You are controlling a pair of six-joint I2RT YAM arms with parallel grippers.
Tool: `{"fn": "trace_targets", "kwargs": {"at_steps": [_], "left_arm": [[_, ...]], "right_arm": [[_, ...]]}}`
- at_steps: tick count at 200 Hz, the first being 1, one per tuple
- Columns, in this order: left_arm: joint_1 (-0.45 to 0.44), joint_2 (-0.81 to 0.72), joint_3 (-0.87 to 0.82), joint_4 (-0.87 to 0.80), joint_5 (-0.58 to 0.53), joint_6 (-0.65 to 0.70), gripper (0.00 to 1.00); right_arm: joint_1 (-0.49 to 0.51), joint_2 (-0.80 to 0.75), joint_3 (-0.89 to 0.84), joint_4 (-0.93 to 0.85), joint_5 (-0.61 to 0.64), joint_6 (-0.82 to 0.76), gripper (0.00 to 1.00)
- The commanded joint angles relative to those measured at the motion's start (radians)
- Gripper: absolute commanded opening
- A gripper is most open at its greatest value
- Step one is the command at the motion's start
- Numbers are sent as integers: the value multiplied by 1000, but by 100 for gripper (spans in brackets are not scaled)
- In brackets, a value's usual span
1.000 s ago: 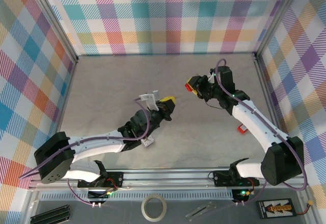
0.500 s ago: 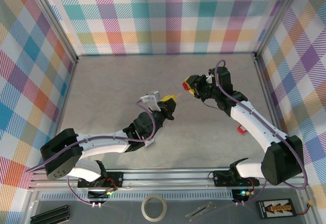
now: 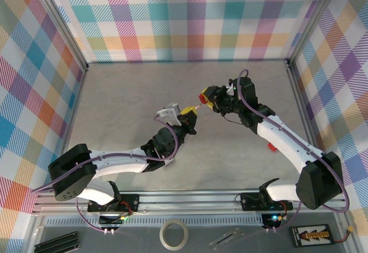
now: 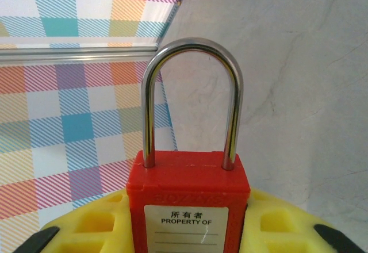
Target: Unlock with the key
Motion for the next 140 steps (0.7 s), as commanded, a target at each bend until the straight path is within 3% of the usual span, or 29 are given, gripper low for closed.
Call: {"fn": "trace_targets", "kwargs": {"at_steps": [1, 140], "left_arm": [[-10, 3, -7, 61, -54, 33, 0], [-13, 26, -4, 32, -117, 29, 0]], "right_arm": [[15, 10, 6, 45, -5, 13, 12], [69, 27, 14, 70, 20, 29, 12]]}}
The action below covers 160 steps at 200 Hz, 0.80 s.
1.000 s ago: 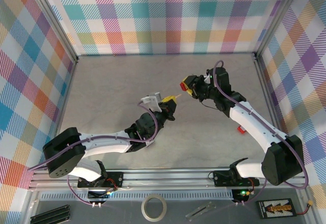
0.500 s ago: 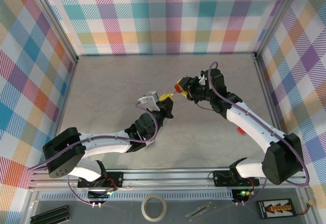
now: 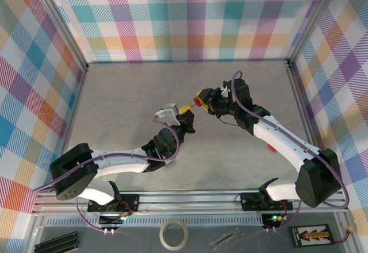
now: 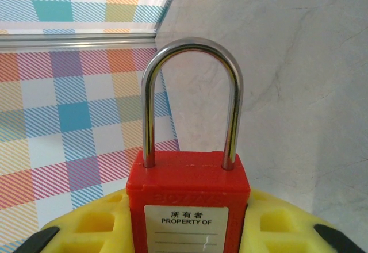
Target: Unlock with the key
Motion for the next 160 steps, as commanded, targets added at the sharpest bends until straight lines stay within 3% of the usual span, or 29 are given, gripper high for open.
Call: {"fn": "trace_targets", "kwargs": {"at_steps": [1, 92, 160], "left_arm": [[-9, 9, -3, 29, -23, 1, 0], [-11, 29, 5, 36, -46, -2, 0], [-36, 88, 17, 129, 30, -11, 0]], "right_arm": [[14, 6, 14, 51, 4, 6, 12], [47, 17, 15, 88, -13, 32, 11], [75, 49, 14, 147, -21, 75, 10]]}}
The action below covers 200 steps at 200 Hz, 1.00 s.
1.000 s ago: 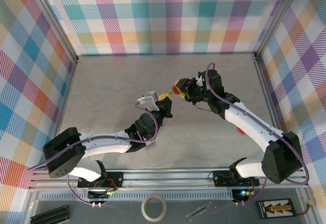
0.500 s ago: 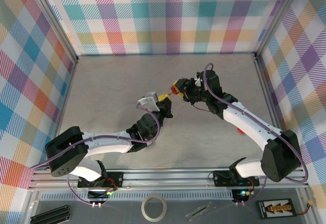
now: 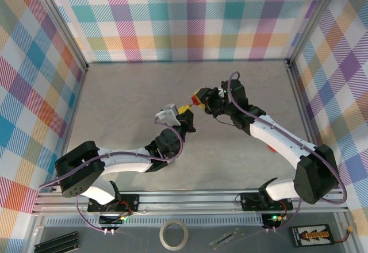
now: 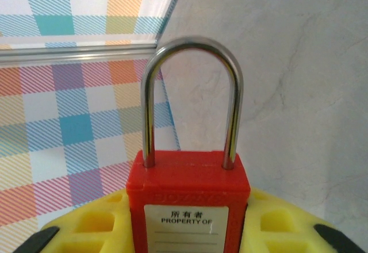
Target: Unlock with the key
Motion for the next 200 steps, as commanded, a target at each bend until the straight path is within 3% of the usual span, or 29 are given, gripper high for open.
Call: {"fn": "trace_targets", "kwargs": {"at_steps": [1, 96, 147, 184, 200], "left_arm": [[-31, 30, 17, 49, 89, -11, 0], [-36, 92, 20, 140, 175, -18, 0], [-48, 151, 2, 281, 218, -3, 0], [-47, 147, -21, 292, 202, 7, 0], [-26, 114, -26, 251, 246, -6, 0]], "right_arm": [[41, 10, 15, 93, -85, 22, 10], [85, 1, 44, 52, -63, -19, 8], [103, 12, 0, 187, -88, -1, 6], [103, -12, 15, 155, -105, -25, 5], [103, -29, 18, 121, -105, -56, 5]]}}
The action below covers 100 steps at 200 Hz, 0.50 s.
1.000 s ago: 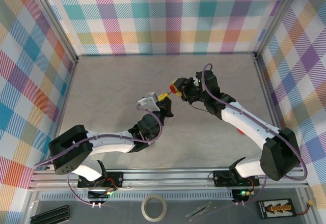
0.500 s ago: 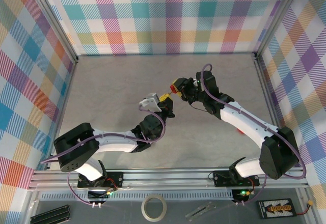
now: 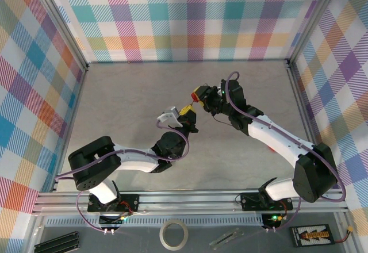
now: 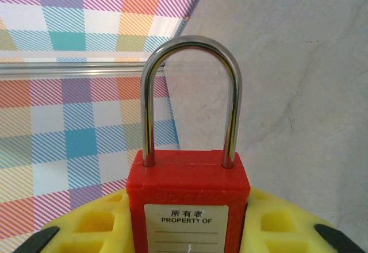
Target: Unlock with the key
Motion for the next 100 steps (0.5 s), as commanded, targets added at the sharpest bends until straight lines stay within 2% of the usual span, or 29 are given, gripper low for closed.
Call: {"fn": "trace_targets", "kwargs": {"at_steps": [1, 20, 41, 100], "left_arm": [[-22, -13, -4, -22, 234, -8, 0], [7, -49, 2, -79, 313, -31, 0], [36, -51, -1, -69, 402, -77, 0], [65, -30, -15, -39, 476, -123, 0]], "right_arm": [[79, -40, 21, 58, -184, -40, 5], [79, -50, 18, 50, -198, -68, 5], [82, -51, 17, 51, -217, -92, 4], [103, -60, 46, -33, -223, -159, 4]]}}
